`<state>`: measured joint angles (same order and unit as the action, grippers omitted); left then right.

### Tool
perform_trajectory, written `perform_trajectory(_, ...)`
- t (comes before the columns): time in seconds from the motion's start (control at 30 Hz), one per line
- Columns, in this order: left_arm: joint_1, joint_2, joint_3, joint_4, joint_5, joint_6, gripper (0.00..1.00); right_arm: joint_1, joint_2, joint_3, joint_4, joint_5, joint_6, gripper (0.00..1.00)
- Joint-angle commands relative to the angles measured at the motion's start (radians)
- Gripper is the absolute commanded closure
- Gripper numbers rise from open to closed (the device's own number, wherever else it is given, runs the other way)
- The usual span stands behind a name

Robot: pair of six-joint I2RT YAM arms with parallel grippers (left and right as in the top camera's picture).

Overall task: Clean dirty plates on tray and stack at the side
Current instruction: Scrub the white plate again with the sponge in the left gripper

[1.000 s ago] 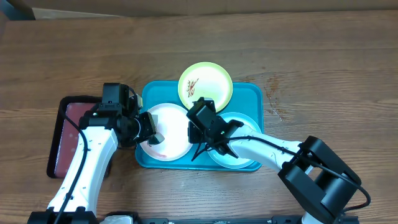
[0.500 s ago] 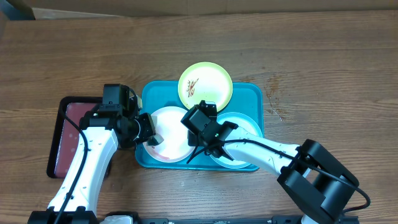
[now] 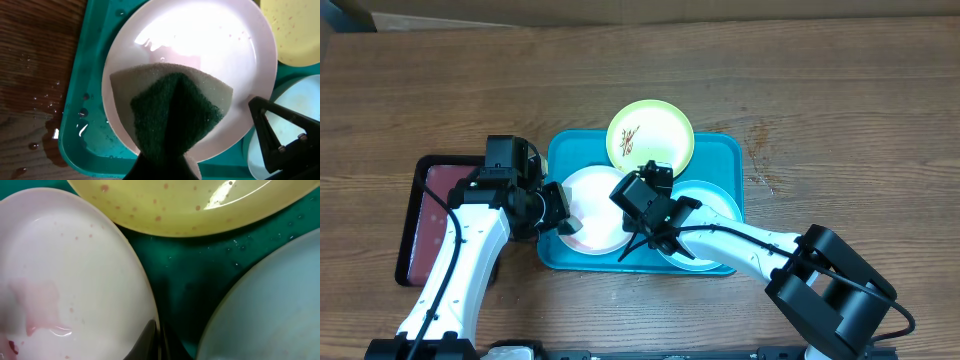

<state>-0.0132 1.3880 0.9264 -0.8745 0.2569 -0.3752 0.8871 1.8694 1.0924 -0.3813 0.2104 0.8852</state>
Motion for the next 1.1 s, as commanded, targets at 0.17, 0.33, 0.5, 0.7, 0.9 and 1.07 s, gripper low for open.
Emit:
perform_trajectory(0.17,-0.002,-0.002,-0.01,0.016,-0.006,-0.068,0.96,0.003,0.084,0.02,0.048,0.002,0.059,0.96)
perform_trajectory(0.33,-0.002,-0.002,-0.01,0.04,-0.007,-0.075,0.96,0.003,0.084,0.02,0.064,-0.011,0.059,0.96)
perform_trajectory(0.5,-0.002,0.032,-0.01,0.056,-0.051,-0.089,0.96,0.003,0.084,0.02,0.065,-0.018,0.058,0.96)
perform_trajectory(0.7,-0.002,0.153,-0.01,0.127,-0.051,-0.104,0.96,0.003,0.084,0.02,0.065,-0.021,0.058,0.96)
perform_trajectory(0.9,-0.002,0.23,-0.01,0.194,-0.028,-0.127,0.96,0.003,0.084,0.02,0.063,-0.021,0.058,0.96)
perform_trajectory(1.07,-0.009,0.314,-0.01,0.16,-0.058,-0.125,0.96,-0.001,0.084,0.02,0.07,-0.021,0.058,0.96)
